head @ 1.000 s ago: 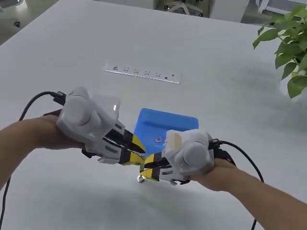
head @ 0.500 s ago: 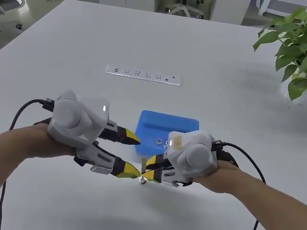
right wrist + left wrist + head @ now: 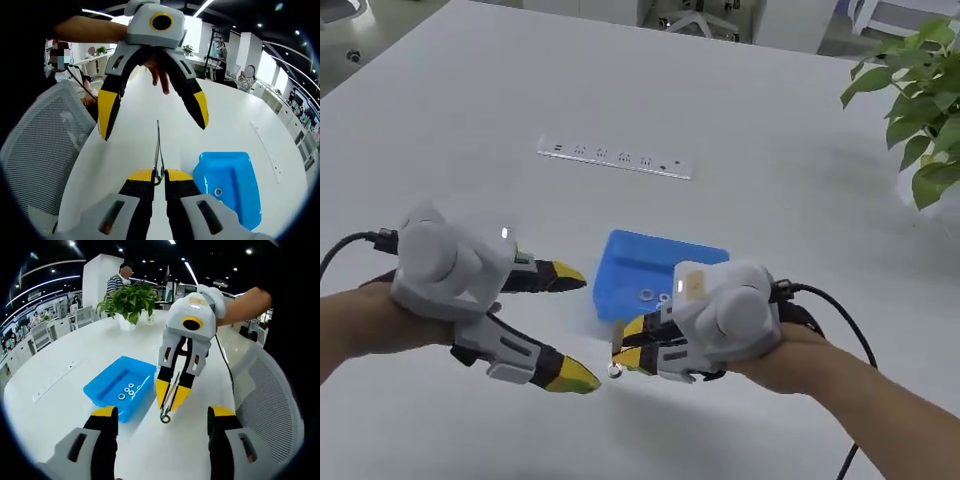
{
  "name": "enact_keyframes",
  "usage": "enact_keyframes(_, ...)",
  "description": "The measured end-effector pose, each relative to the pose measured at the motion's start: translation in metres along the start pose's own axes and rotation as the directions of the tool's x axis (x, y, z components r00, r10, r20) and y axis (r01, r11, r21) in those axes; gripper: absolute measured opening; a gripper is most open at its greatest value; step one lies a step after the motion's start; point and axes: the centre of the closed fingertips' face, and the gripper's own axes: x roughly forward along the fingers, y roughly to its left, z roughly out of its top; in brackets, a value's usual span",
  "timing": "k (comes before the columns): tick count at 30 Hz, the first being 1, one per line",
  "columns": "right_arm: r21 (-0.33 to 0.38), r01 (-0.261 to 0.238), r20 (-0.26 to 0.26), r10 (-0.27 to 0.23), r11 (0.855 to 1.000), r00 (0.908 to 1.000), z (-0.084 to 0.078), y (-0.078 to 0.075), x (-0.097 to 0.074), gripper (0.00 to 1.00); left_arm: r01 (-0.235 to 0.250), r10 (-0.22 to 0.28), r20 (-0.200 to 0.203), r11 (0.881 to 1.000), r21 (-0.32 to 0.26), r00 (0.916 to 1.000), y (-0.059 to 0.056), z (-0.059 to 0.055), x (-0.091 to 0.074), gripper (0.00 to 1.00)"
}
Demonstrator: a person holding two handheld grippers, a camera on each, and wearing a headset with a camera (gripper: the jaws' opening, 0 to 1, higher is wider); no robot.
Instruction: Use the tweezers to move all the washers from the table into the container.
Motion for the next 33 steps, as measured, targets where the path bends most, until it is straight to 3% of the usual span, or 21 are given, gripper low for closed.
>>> enact_keyframes(13,-0.001,-0.010,0.014,0.010,1.000,0.9999,0.018,-0.006,-0.026,0.08,-0.050,0.054,0.068,0.997,-0.058,0.9962,0.006,0.008,-0.003,0.99)
enact_keyframes(25,0.009,-0.005,0.025,0.004,1.000,0.9997,0.027,-0.019,-0.046,0.09,-0.071,0.078,0.100,0.995,-0.073,0.9919,0.013,0.016,-0.007,0.99)
enact_keyframes(33,0.020,0.029,0.041,-0.030,0.999,0.9987,0.031,-0.039,-0.057,0.09,-0.077,0.087,0.117,0.993,-0.085,0.9893,0.016,0.020,-0.008,0.99)
